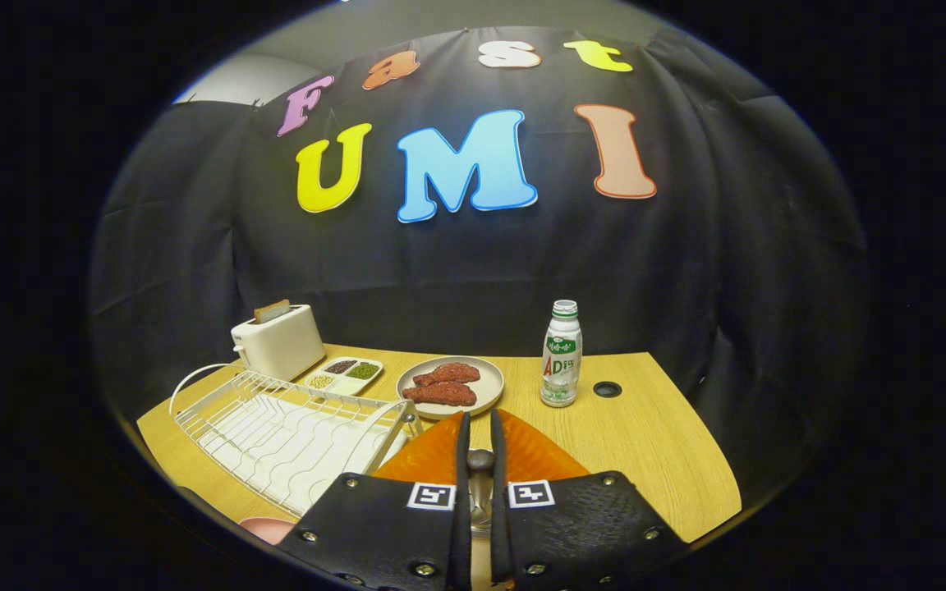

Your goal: Take the plate from the dish rack, then take the spoon from the basket and place it into the plate.

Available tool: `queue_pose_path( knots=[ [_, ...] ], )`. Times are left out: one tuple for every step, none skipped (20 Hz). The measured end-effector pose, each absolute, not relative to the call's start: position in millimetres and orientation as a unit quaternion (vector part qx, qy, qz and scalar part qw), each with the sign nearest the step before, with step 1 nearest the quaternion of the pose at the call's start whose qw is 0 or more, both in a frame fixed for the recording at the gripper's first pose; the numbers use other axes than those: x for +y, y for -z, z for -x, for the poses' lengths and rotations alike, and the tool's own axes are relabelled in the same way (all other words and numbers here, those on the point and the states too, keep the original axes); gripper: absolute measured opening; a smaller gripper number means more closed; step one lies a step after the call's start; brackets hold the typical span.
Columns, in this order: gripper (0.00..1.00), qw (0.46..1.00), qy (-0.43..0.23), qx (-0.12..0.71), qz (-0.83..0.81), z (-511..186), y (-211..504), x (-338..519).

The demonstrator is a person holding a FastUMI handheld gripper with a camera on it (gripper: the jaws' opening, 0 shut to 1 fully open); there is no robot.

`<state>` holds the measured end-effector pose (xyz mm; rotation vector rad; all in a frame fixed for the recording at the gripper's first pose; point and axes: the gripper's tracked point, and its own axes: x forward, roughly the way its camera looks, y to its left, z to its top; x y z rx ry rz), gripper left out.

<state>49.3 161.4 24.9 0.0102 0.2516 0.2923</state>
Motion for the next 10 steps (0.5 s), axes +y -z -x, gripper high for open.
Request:
queue_pose_path(
  knots=[
    [0.09,0.982,-0.146,0.120,0.001,-52,-33,163],
    [0.09,0.982,-0.147,0.117,0.006,-52,-41,164],
    [0.09,0.983,-0.146,0.112,0.010,-53,-50,165],
    [0.09,0.984,-0.145,0.106,0.014,-54,-60,166],
    [0.09,0.984,-0.143,0.102,0.019,-53,-69,166],
    [0.09,0.985,-0.138,0.098,0.022,-51,-79,165],
    [0.09,0.986,-0.135,0.092,0.024,-49,-90,165],
    [0.09,0.987,-0.132,0.086,0.024,-45,-100,165],
    [0.09,0.988,-0.125,0.083,0.025,-41,-108,163],
    [0.09,0.990,-0.119,0.078,0.025,-36,-117,161]
  ],
)
